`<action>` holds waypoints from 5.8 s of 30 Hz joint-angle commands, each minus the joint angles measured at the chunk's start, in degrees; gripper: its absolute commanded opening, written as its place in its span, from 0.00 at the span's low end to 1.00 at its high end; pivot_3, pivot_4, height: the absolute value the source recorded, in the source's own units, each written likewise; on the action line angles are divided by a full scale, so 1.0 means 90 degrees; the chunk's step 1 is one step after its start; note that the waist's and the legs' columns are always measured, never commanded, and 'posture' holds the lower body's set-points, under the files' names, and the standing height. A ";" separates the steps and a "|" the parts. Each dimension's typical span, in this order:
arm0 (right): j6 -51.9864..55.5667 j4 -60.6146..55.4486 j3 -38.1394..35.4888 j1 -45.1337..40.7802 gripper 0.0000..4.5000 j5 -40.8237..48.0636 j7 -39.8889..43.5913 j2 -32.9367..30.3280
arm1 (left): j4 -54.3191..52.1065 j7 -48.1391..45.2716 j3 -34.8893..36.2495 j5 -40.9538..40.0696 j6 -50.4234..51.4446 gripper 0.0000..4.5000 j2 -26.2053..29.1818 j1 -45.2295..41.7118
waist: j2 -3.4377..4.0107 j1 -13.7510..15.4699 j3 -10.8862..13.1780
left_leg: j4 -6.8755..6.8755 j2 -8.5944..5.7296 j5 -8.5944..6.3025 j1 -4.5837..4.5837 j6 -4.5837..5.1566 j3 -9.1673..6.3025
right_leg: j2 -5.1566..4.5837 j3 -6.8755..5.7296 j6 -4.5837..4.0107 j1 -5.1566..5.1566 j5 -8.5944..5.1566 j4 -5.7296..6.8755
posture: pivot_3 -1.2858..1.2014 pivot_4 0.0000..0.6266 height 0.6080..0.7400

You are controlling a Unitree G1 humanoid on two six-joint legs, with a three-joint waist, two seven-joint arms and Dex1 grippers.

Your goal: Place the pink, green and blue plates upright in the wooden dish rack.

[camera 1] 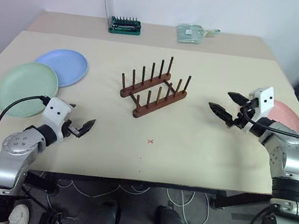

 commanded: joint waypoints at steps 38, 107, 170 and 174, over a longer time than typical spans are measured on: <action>0.1403 -0.4036 -0.0428 0.2642 0.99 0.0473 -0.1384 0.0256 | 0.3697 -0.1180 -0.2944 0.1386 -0.1063 1.00 -0.1522 -0.3448 | 0.0014 0.0073 -0.0018 | 0.0015 -0.0007 -0.0001 0.0010 0.0003 -0.0007 | -0.0001 -0.0004 0.0007 0.0026 -0.0002 -0.0002 | 0.52 0.24 1.00; 0.1053 -0.2474 0.1072 0.2048 0.01 -0.1435 -0.1973 0.0254 | 0.1905 -0.1510 -0.3173 0.1439 -0.0313 0.00 -0.1168 -0.2618 | 0.0018 -0.0025 -0.0024 | 0.0014 -0.0004 -0.0008 0.0027 0.0015 -0.0011 | 0.0000 -0.0004 0.0016 0.0046 -0.0011 -0.0004 | 0.52 0.24 1.00; 0.0848 -0.3055 -0.0839 0.0117 0.01 0.0292 -0.1802 -0.0486 | 0.0849 -0.2343 -0.2977 -0.0055 -0.0615 0.00 -0.1534 -0.2450 | 0.0054 -0.0141 -0.0008 | 0.0005 0.0002 -0.0013 0.0052 0.0022 0.0000 | 0.0002 0.0003 0.0023 0.0067 -0.0017 -0.0012 | 0.52 0.24 1.00; 0.2417 -0.4006 -0.1124 -0.0358 0.01 0.2403 -0.1507 -0.0221 | 0.0873 -0.2333 -0.2988 -0.0049 -0.0619 0.00 -0.1549 -0.2456 | 0.0036 0.0009 -0.0012 | 0.0009 -0.0003 -0.0018 0.0040 0.0030 -0.0031 | 0.0001 -0.0015 0.0023 0.0070 -0.0017 -0.0016 | 0.52 0.24 1.00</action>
